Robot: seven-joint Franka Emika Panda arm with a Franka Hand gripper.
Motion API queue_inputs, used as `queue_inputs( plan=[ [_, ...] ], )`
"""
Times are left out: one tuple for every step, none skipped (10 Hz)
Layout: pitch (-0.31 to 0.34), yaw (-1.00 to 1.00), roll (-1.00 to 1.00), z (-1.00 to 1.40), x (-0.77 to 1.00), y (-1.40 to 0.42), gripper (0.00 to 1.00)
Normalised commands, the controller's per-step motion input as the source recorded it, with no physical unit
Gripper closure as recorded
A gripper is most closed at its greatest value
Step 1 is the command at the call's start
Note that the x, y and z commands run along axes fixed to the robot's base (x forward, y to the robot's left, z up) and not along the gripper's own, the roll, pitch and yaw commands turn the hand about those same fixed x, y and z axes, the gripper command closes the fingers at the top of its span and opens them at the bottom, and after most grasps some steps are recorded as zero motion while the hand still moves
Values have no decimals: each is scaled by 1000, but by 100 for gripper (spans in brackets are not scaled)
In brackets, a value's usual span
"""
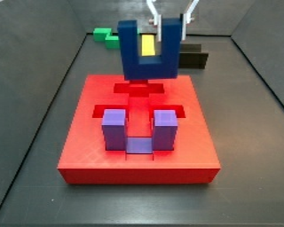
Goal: Pick up the blue object. Move up. Place the blue object on the fixture. Regrasp the blue object. Move to above the board. Insert the blue object.
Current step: Insert the blue object.
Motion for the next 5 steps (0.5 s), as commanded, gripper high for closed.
queue_inputs(
  plan=[
    [-177, 186, -47, -294, -166, 0, 100],
    [-169, 140, -111, -309, -140, 0, 100],
    [-86, 34, -73, -240, -63, 0, 100],
    [-10, 0, -64, -166, -43, 0, 100],
    [0, 0, -120, -77, -71, 0, 100]
  ],
)
